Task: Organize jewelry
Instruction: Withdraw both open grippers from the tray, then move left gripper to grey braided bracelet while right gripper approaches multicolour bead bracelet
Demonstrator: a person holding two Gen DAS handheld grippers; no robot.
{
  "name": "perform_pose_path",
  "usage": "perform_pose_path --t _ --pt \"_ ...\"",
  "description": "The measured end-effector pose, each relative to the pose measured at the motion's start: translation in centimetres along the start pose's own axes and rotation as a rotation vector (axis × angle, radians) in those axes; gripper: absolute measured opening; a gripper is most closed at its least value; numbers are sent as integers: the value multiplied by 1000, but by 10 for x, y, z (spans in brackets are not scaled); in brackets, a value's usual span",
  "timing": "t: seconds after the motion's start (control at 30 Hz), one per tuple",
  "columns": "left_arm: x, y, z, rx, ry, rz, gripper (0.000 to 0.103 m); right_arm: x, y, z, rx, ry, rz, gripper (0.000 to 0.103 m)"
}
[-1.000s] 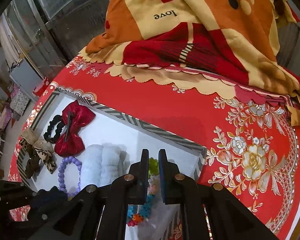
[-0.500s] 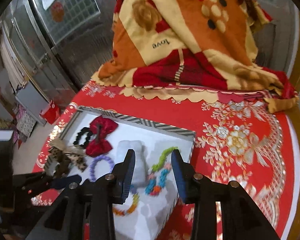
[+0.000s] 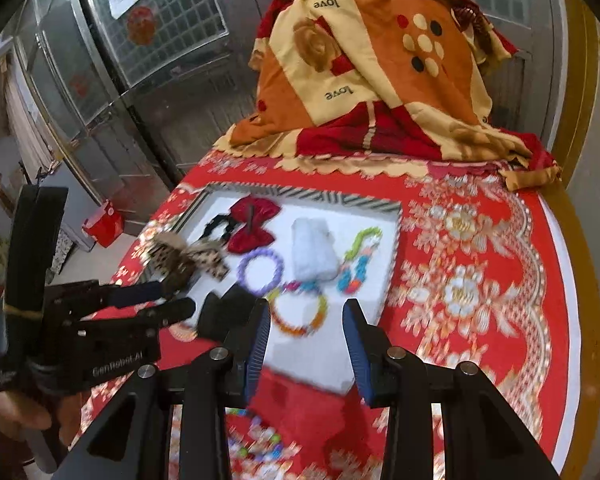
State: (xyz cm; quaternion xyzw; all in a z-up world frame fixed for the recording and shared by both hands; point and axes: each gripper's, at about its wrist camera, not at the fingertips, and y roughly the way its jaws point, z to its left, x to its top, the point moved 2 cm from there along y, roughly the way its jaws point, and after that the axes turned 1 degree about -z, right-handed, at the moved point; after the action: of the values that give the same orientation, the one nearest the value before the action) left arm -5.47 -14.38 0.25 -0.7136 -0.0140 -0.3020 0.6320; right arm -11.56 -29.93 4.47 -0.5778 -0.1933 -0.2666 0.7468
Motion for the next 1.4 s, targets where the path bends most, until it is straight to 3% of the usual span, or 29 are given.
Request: perform_pose_path --t 0.33,0.8,0.97,1.2,1.4 --pt "-44 -34 20 10 15 -25 42 -45 -27 37 -8 7 3 42" --pt "-73 -56 46 -3 -2 -20 42 -92 -30 66 -18 -23 55 42" --pt "-82 -54 74 -68 -59 44 42 -110 -15 63 -29 -23 109 42" --pt "-102 -44 123 -92 -158 114 42 -126 17 50 -68 -26 175 42" --pt "-131 -24 131 -81 -108 214 42 -125 34 39 -97 -37 206 42"
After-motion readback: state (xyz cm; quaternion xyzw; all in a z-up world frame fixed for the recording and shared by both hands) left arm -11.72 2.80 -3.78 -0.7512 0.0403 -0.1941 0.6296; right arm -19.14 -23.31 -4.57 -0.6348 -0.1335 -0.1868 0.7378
